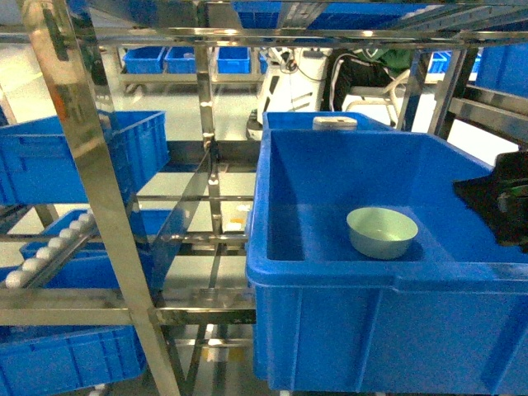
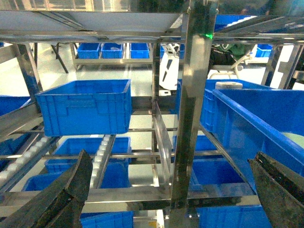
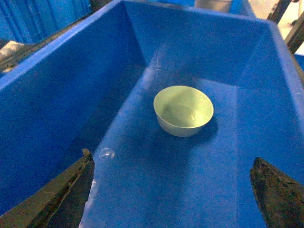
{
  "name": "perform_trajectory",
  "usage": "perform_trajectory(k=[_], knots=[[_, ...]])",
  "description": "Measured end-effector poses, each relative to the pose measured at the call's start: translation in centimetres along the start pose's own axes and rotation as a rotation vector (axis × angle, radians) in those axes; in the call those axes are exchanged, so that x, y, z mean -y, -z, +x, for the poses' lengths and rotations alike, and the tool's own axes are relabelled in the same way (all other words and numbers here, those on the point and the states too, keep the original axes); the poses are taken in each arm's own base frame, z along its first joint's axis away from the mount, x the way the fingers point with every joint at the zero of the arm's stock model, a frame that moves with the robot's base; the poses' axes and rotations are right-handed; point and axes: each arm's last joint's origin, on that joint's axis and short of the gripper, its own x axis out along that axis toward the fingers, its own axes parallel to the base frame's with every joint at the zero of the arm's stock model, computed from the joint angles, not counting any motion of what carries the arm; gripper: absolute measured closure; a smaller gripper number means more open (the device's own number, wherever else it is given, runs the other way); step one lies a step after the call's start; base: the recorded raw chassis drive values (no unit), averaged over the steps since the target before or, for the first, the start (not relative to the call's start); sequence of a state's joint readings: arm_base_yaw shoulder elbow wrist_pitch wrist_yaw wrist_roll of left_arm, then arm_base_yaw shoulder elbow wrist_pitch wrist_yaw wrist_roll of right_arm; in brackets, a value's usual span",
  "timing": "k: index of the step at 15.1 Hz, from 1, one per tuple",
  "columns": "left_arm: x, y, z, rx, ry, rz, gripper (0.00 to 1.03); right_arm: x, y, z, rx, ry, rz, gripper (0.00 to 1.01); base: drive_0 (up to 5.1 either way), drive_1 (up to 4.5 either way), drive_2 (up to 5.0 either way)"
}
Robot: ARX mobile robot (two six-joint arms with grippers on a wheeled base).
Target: Place green bowl on second shelf with right arm
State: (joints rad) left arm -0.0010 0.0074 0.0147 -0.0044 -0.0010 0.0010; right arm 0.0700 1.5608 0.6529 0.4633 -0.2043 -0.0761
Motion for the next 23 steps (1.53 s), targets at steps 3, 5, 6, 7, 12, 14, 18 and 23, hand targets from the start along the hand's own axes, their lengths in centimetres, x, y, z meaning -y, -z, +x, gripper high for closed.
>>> perform_trajectory(k=[3, 5, 6, 7, 12, 14, 18, 23], knots=[[0.0, 0.0, 0.0, 0.0, 0.0, 0.0, 0.05, -2.2, -0.1, -5.7, 0.034, 0.002, 0.027, 0.03, 0.0, 0.0, 0.0], [0.0, 0.0, 0.0, 0.0, 0.0, 0.0, 0.05, -3.8, 0.8, -8.8, 0.028, -0.033, 0.025, 0.03, 0.0, 0.0, 0.0], [0.0, 0.0, 0.0, 0.0, 0.0, 0.0, 0.05, -3.7, 0.4, -10.5, 0.059, 0.009, 0.032, 0.03, 0.0, 0.0, 0.0], [0.0, 0.0, 0.0, 0.0, 0.0, 0.0, 0.05, -3.2, 0.1, -12.1, 0.074, 0.053, 0.064, 0.03, 0.0, 0.0, 0.0], [0.0, 0.0, 0.0, 0.0, -0.001, 0.0, 0.05, -3.0, 1.2, -12.2, 0.305, 0.221, 0.058, 0.2, 0.0, 0.0, 0.0], [0.0, 0.0, 0.0, 0.0, 0.0, 0.0, 0.05, -2.7, 2.6, -13.1, 0.412, 0.281, 0.057, 0.39, 0.0, 0.0, 0.0], [0.0, 0.0, 0.0, -0.001, -0.001, 0.0, 0.05, -1.6, 4.9, -14.7, 0.423, 0.302, 0.056, 0.92, 0.0, 0.0, 0.0], [0.0, 0.0, 0.0, 0.0, 0.0, 0.0, 0.05, -2.3, 6.7, -15.9, 0.427, 0.286, 0.049, 0.99, 0.0, 0.0, 0.0]])
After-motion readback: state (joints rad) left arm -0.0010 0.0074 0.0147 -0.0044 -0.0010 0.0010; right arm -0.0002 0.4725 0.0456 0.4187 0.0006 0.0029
